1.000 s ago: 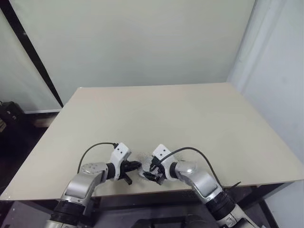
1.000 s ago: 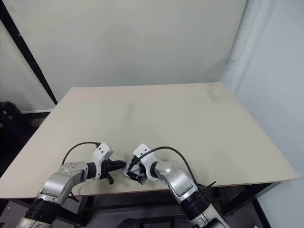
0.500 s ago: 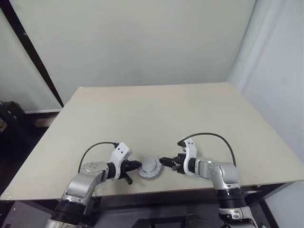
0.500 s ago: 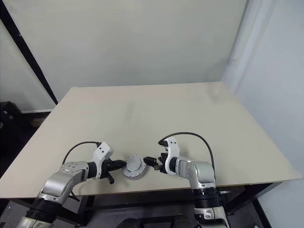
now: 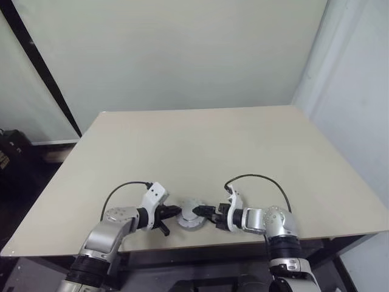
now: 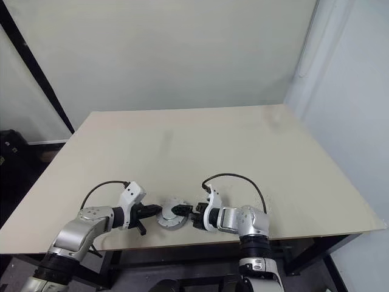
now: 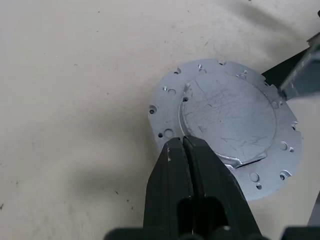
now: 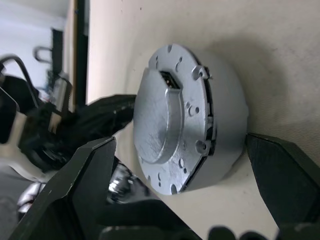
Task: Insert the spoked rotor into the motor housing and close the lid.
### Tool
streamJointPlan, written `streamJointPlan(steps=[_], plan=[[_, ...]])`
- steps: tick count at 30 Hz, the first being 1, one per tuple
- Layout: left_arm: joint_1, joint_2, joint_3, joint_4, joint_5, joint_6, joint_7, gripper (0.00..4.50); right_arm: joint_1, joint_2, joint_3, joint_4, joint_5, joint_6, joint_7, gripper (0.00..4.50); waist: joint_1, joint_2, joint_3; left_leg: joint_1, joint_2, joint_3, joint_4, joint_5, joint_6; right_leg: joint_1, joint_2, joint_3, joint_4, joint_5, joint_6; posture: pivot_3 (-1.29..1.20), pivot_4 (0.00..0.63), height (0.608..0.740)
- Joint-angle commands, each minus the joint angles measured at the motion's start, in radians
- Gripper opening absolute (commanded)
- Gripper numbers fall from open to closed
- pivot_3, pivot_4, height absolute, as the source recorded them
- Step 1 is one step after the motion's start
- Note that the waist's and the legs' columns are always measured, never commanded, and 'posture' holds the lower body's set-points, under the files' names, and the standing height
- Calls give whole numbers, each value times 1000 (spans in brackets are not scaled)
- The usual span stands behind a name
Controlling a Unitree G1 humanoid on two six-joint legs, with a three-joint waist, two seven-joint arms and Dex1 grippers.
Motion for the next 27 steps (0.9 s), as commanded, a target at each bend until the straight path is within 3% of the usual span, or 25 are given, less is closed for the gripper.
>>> streamJointPlan(steps=[1,4,6,15,24,27], plan=[[8,-5,-23,-14,3,10,-9,0,-31,83,-43,26,50,-27,-34,4478,0,0,0,0,0,0,0,0,0,0,0,0,0,0,0,0,0,740],[10,-6,-22,-15,3,10,-8,0,-30,82,-49,40,77,-36,-60,4478,0,0,0,0,0,0,0,0,0,0,0,0,0,0,0,0,0,740],[11,-6,-22,-16,3,11,-7,0,-26,79,-47,43,93,-40,-75,4113,0,0,0,0,0,0,0,0,0,0,0,0,0,0,0,0,0,740],[4,-14,-23,-7,6,14,-10,0,-10,77,-39,40,141,-40,-121,1422,0,2,0,-1,0,0,0,0,0,-1,0,0,0,0,0,0,0,740],[0,-40,3,2,18,23,14,0,12,67,-11,29,165,-29,-150,1249,0,4,0,0,0,0,0,0,0,0,0,0,0,0,0,0,0,740],[-10,-42,32,7,0,65,19,587,15,64,-9,27,166,-31,-155,1249,0,4,0,0,0,0,0,0,0,0,0,0,0,0,0,0,0,740]])
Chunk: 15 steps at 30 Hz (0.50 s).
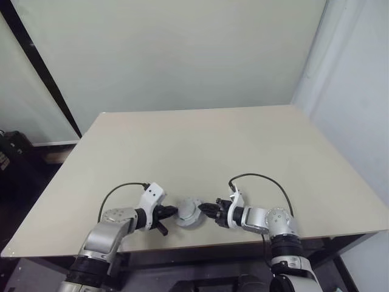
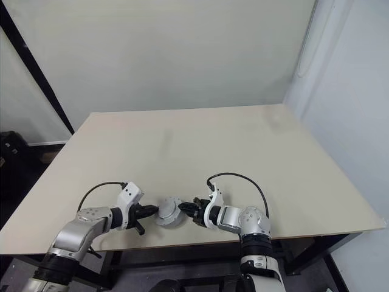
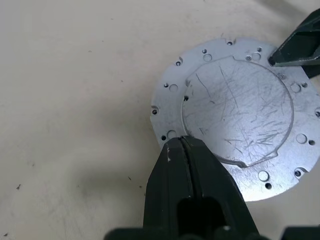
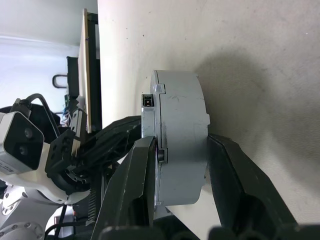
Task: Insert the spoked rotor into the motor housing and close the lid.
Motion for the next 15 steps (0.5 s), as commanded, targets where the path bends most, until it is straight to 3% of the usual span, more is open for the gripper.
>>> streamJointPlan(steps=[1,11,15], plan=[[-19,-12,20,-13,-56,73,-12,889,22,66,23,-18,9,6,-20,1249,-1,0,0,0,0,0,0,0,0,0,0,0,0,0,0,0,0,740],[-28,-2,388,-80,-345,327,32,4371,45,70,11,-73,76,33,-15,1247,-7,-1,1,-2,1,0,-2,-1,1,-3,1,-1,0,0,0,0,0,740],[-7,-25,465,-83,-421,383,75,4500,52,84,-11,-96,136,58,-8,1220,-7,-2,1,-2,1,0,-2,-1,1,-3,1,0,0,0,0,0,0,740]])
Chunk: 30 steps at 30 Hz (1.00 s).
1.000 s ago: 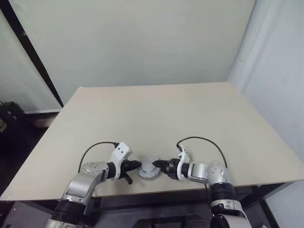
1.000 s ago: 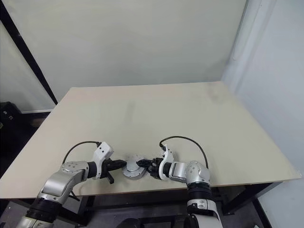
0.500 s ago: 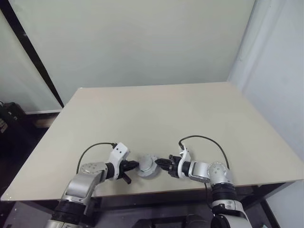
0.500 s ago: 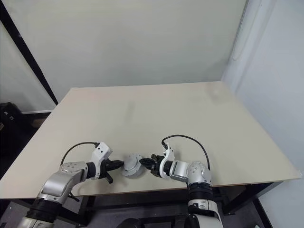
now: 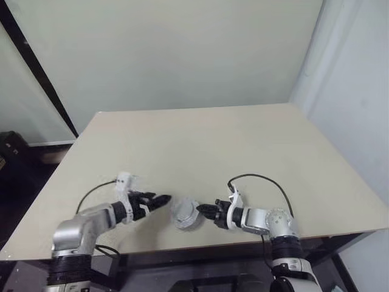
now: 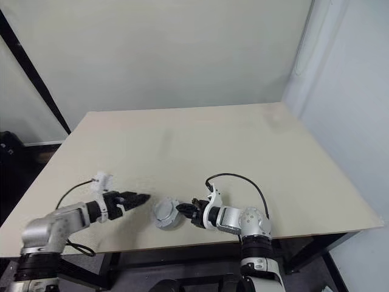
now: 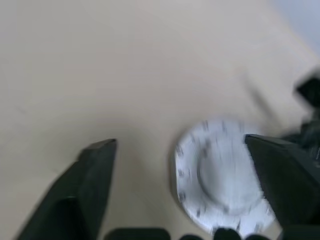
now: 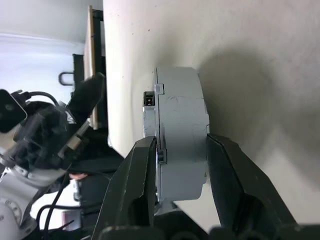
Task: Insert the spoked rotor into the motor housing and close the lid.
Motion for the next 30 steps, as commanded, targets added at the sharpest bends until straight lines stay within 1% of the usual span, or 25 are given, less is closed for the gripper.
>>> streamJointPlan(steps=[1,9,16,20,26,30], plan=[[13,-21,62,-30,-74,37,32,4500,20,93,-32,-58,86,23,9,1220,0,-1,0,0,0,0,0,0,0,0,0,0,0,0,0,0,0,740],[63,-75,97,-42,-144,72,105,4500,15,111,-63,-74,186,33,1,1220,-10,-5,4,-1,0,-1,0,0,0,-1,0,0,0,0,0,0,0,740],[64,-153,157,-42,-275,143,173,4500,3,128,-86,-74,291,17,-33,1220,-15,-7,4,-3,0,0,0,0,0,-3,0,0,-1,0,0,0,0,740],[75,-192,161,-21,-323,186,210,4500,-9,134,-72,-80,342,11,-56,1220,-17,-7,4,-5,0,0,0,0,0,-4,0,0,0,0,0,0,0,740],[62,-248,154,43,-373,206,235,4500,-8,124,-38,-72,375,-4,-78,1220,-17,-7,4,-7,0,0,1,0,0,-5,0,0,0,0,0,0,0,740],[46,-298,165,70,-418,207,254,4500,-2,117,-29,-71,386,-4,-91,1220,-17,-7,4,-13,0,-1,4,0,0,-10,1,0,0,0,0,0,0,740]])
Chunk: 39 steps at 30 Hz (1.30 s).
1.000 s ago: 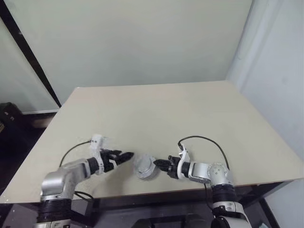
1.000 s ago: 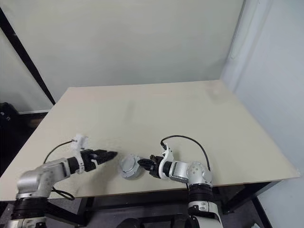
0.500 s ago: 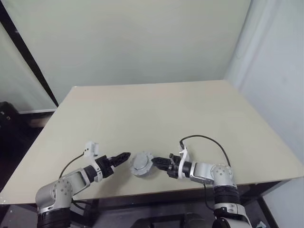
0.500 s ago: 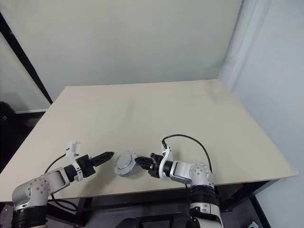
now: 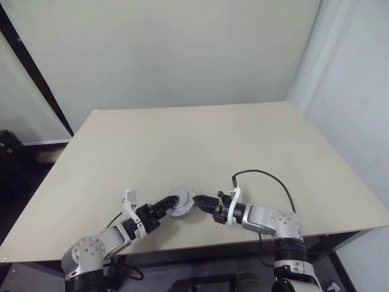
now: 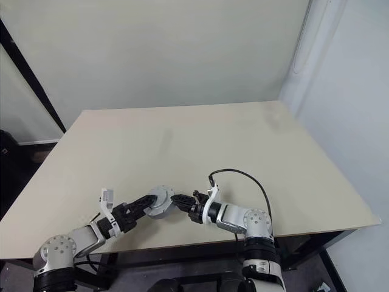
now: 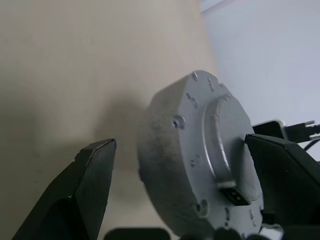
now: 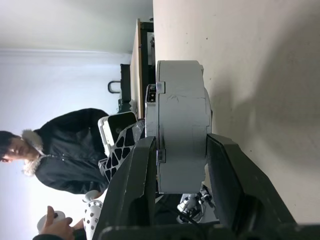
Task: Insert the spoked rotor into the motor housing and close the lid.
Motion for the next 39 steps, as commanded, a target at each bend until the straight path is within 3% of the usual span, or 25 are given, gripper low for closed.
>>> streamJointPlan(steps=[1,2,5,8,11,17,18,23,27,32,39], plan=[[-23,-31,16,9,-61,7,13,4500,-3,115,-10,-46,83,-4,13,1220,0,0,0,-1,0,0,0,0,0,0,0,0,0,0,1,0,0,740],[-26,-38,21,14,-74,12,17,4500,-1,113,-9,-46,86,-4,10,1220,0,0,0,-1,-1,0,0,0,0,0,0,1,0,1,2,0,0,740],[-32,-55,34,36,-116,27,30,3923,0,108,-11,-44,95,-5,0,1220,0,0,0,-1,-1,0,0,0,0,0,0,1,0,1,2,0,0,740],[-33,-68,46,48,-158,38,42,2943,1,105,-9,-41,105,-6,-10,1219,0,0,0,-1,0,0,0,0,0,-1,0,1,0,1,1,0,0,740],[-30,-74,52,55,-184,37,57,2301,2,99,1,-40,105,-16,-18,1219,0,0,0,-1,0,0,1,0,0,-1,0,1,0,0,1,0,0,740],[-15,-84,40,53,-210,25,71,2233,23,74,63,-79,53,-70,23,1219,0,-1,0,-1,-1,0,1,0,0,0,0,1,0,0,1,0,0,740],[-13,-88,40,52,-216,22,74,2224,26,77,55,-82,77,-59,30,1930,0,-1,0,-1,-1,0,1,0,0,0,0,1,0,0,1,0,0,740],[-12,-97,33,51,-232,4,82,2025,26,85,46,-92,28,-134,-2,3594,0,-1,0,-1,-1,0,2,0,0,0,0,1,0,0,1,0,0,740],[-15,-103,25,48,-230,-20,80,2001,35,48,115,-127,-61,-224,49,3622,0,-1,0,-1,-1,0,3,0,0,0,0,1,0,0,0,0,0,740],[-35,-117,41,-12,-202,-146,119,2001,84,-36,319,-221,-349,-551,179,3622,0,-1,0,-1,-1,0,3,0,0,0,0,1,0,1,1,0,0,740],[-82,-14,42,-67,-89,-333,158,2000,126,-186,528,-254,-662,-910,356,3622,0,-1,0,-1,-1,0,5,0,0,1,0,1,1,1,1,0,0,740]])
